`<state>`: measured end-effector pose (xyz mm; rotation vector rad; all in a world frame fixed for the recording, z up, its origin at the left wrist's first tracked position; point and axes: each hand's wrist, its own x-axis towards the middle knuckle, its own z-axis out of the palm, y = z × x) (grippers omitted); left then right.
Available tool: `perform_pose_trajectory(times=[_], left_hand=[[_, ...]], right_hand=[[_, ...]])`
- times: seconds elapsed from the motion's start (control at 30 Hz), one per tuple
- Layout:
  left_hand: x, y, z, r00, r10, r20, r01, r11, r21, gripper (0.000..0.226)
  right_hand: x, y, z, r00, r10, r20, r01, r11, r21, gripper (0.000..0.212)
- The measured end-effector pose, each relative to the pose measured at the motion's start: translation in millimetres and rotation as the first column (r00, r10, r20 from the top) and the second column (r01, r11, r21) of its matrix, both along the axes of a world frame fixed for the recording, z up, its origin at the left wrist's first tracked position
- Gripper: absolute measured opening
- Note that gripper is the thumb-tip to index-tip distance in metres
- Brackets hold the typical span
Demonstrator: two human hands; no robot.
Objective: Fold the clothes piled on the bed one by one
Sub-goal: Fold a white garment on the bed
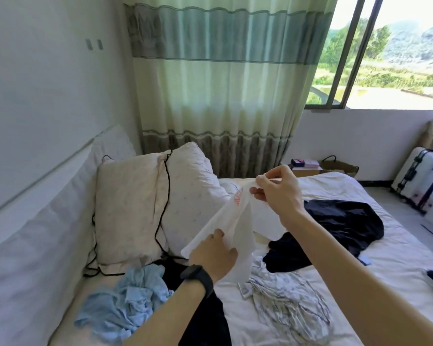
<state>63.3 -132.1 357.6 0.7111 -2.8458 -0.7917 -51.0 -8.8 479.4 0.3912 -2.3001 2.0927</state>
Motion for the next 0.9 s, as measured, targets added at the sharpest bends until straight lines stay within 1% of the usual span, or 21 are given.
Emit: perform_pose_trajectory(times=[0.03,0.1,0.13,0.17,0.23,0.27,0.33,0.37,0.43,0.5,0.53,0.6,0.67,0.7,0.73,0.77,0.8,0.83,0.87,0.9], left_hand=[[1.1,-6.7,0.1,1.0,0.011,-0.009,-0.011,0.999,-0.04,0.031],[4.9,-25.5,5.8,0.999,0.016,-0.044,-0.019,0.997,-0.08,0.013],[7.3,-36.7,11.9,0.998,0.005,-0.066,-0.011,0.996,-0.092,0.005],[9.3,-48.7,18.9,0.996,-0.005,-0.095,-0.005,0.995,-0.103,0.003],[12.5,-72.2,34.1,0.987,-0.013,-0.159,-0.002,0.996,-0.093,0.008],[14.2,-82.7,41.9,0.98,-0.013,-0.197,0.002,0.998,-0.056,0.009],[16.0,-101.1,56.8,0.963,0.004,-0.271,0.004,1.0,0.027,0.008],[16.4,-108.8,63.4,0.954,0.013,-0.301,0.006,0.998,0.065,0.009],[17.0,-120.3,73.9,0.942,0.02,-0.334,0.024,0.992,0.126,0.009],[16.9,-128.9,82.3,0.936,0.008,-0.352,0.049,0.987,0.151,0.008],[17.3,-132.1,87.1,0.932,0.0,-0.363,0.059,0.987,0.153,0.008],[18.8,-136.2,96.4,0.916,0.011,-0.401,0.058,0.986,0.159,0.013],[22.4,-139.1,97.5,0.869,0.065,-0.491,0.054,0.973,0.224,0.022],[24.9,-139.8,93.6,0.863,0.066,-0.501,0.057,0.972,0.226,0.025],[28.2,-137.9,87.6,0.891,0.015,-0.454,0.076,0.98,0.182,0.027],[32.1,-134.4,80.5,0.939,-0.062,-0.339,0.102,0.99,0.1,0.028],[35.3,-132.9,71.7,0.965,-0.108,-0.238,0.12,0.992,0.037,0.026],[38.8,-132.6,63.7,0.975,-0.097,-0.202,0.103,0.995,0.02,0.025],[41.6,-133.1,58.3,0.971,-0.043,-0.235,0.053,0.998,0.039,0.025],[44.4,-132.9,56.0,0.955,0.013,-0.296,0.008,0.998,0.069,0.025]], right_hand=[[-1.6,3.7,-2.7,1.0,-0.006,-0.013,0.006,1.0,0.009,0.011],[-7.2,14.0,-10.5,1.0,-0.02,-0.024,0.021,0.999,0.041,0.021],[-10.7,20.1,-14.8,0.999,-0.033,-0.006,0.034,0.999,0.042,0.022],[-13.6,26.2,-19.7,0.999,-0.046,0.025,0.045,0.998,0.035,0.021],[-18.2,38.6,-31.3,0.996,-0.05,0.068,0.047,0.997,0.054,0.018],[-19.5,45.1,-37.6,0.997,-0.038,0.062,0.032,0.995,0.095,0.023],[-18.7,57.3,-49.3,1.0,0.001,-0.009,0.001,0.972,0.235,0.037],[-16.9,63.1,-53.3,0.998,0.026,-0.064,-0.004,0.948,0.318,0.038],[-15.6,71.1,-58.4,0.978,0.063,-0.199,0.037,0.885,0.464,0.033],[-16.9,73.8,-56.9,0.947,0.097,-0.307,0.095,0.828,0.553,0.017],[-18.2,74.9,-54.2,0.943,0.114,-0.314,0.091,0.816,0.571,0.009],[-21.5,76.4,-51.3,0.944,0.117,-0.307,0.086,0.814,0.574,0.017],[-23.6,76.3,-53.3,0.947,0.054,-0.317,0.118,0.859,0.498,0.025],[-24.0,75.9,-56.8,0.941,0.033,-0.337,0.141,0.866,0.48,0.031],[-23.6,74.6,-60.8,0.936,0.057,-0.349,0.145,0.838,0.527,0.04],[-22.6,72.9,-66.0,0.946,0.118,-0.302,0.104,0.773,0.626,0.047],[-21.2,71.6,-72.0,0.961,0.181,-0.209,0.027,0.69,0.723,0.05],[-20.3,71.8,-78.6,0.969,0.213,-0.126,-0.041,0.642,0.766,0.05],[-20.7,72.0,-84.8,0.972,0.216,-0.095,-0.07,0.647,0.76,0.047],[-20.9,71.6,-88.4,0.977,0.193,-0.093,-0.069,0.694,0.717,0.043]])
